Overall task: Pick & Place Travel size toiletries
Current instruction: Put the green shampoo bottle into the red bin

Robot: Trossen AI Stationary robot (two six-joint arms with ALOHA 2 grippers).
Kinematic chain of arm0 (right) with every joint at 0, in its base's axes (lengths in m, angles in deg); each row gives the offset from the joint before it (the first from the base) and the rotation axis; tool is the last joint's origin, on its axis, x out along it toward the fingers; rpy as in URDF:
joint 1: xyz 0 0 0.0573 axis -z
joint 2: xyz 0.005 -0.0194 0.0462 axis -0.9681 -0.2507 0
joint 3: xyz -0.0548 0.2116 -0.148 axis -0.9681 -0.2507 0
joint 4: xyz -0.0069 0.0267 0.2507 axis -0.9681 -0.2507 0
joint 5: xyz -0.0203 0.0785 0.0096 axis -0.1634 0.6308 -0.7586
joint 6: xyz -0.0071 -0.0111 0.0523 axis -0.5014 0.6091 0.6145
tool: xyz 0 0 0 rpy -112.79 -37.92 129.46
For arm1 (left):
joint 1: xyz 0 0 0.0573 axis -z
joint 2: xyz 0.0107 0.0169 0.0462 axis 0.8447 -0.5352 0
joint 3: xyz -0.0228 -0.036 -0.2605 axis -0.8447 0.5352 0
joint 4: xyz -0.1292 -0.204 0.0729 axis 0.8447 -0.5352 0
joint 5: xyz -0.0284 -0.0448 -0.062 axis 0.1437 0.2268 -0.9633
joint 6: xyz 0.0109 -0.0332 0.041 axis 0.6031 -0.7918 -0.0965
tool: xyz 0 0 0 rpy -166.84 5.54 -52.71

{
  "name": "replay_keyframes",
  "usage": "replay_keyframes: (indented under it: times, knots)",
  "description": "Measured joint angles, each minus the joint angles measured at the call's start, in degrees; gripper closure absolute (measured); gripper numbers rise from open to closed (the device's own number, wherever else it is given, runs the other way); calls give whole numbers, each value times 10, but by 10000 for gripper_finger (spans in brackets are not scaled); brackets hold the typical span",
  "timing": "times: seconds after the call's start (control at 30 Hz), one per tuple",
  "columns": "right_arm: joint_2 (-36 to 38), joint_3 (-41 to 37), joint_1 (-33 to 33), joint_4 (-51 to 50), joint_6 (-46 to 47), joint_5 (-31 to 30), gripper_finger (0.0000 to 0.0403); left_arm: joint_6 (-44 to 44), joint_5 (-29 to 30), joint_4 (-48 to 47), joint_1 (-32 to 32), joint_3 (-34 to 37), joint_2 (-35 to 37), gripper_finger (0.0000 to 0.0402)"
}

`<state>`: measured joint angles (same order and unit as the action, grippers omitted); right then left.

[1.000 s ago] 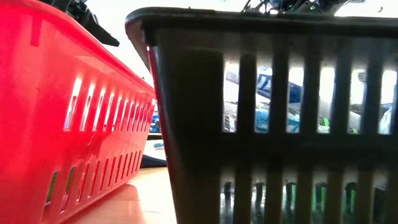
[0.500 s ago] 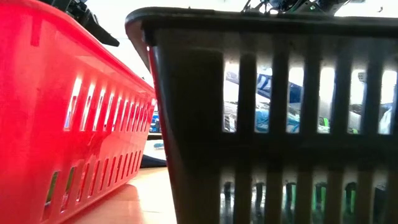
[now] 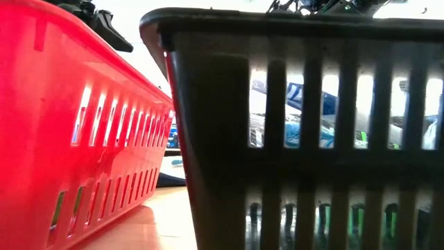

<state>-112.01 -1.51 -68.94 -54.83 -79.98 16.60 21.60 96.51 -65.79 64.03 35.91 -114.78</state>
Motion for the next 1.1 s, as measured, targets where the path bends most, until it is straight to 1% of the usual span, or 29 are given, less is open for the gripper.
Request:
replay_keyframes:
  times: [0.1,0.23,0.3,0.57,0.87,1.1]
  knots:
    - [0,0,0,0,0,0,401,-13,-1,0,0,0,0,402]
    - [0,0,0,0,0,0,401,-142,-42,0,0,0,0,402]
    - [0,0,0,0,0,0,401,-184,-51,1,0,0,0,402]
    - [0,0,0,0,0,0,401,-194,-56,2,0,0,0,402]
    - [0,0,0,0,0,0,401,-260,-57,1,0,0,0,402]
    - [0,0,0,0,0,0,401,-269,-62,2,0,0,0,402]
